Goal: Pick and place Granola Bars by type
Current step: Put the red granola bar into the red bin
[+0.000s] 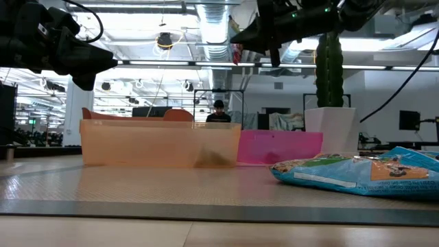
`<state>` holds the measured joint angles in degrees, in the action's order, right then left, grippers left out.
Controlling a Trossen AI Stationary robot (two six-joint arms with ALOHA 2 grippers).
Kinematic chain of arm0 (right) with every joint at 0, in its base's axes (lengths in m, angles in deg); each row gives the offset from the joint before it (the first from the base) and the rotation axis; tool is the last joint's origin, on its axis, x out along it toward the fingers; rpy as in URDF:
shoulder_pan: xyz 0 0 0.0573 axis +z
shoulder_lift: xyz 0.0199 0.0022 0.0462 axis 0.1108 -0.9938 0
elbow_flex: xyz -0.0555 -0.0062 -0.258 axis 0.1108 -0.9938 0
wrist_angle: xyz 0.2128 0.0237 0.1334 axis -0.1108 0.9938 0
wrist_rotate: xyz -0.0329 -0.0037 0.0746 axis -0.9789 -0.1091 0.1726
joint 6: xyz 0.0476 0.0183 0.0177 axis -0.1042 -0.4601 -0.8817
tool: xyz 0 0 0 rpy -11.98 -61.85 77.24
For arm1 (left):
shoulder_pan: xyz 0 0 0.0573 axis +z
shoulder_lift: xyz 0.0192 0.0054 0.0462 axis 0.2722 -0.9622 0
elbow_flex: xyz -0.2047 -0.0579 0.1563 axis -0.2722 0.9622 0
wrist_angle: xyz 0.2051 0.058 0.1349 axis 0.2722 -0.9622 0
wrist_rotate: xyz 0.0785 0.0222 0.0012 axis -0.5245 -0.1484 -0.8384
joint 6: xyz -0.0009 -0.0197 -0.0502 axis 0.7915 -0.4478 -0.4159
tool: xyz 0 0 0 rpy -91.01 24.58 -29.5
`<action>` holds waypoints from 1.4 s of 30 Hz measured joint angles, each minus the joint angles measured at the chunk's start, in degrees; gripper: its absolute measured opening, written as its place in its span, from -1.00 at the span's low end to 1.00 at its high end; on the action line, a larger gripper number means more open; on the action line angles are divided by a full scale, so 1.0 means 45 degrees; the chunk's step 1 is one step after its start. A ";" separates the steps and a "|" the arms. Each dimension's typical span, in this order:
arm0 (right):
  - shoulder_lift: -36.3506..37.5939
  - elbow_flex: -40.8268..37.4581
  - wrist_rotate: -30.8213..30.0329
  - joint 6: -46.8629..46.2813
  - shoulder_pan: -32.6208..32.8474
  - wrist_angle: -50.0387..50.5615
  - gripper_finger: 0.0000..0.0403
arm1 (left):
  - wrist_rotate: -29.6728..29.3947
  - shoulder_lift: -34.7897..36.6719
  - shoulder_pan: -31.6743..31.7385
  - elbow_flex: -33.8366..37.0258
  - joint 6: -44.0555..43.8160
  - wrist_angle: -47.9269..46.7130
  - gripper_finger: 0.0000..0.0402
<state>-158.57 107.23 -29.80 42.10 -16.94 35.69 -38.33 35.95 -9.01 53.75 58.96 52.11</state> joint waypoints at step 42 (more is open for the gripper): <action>0.0005 0.2667 -0.6577 1.4940 -0.0493 1.0366 -0.87 | 0.0004 -0.0003 0.0000 0.0000 0.0005 0.0004 -0.50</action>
<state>-158.55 119.23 -59.40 109.34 -19.16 82.34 -38.31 35.94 -9.01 53.75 58.98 52.13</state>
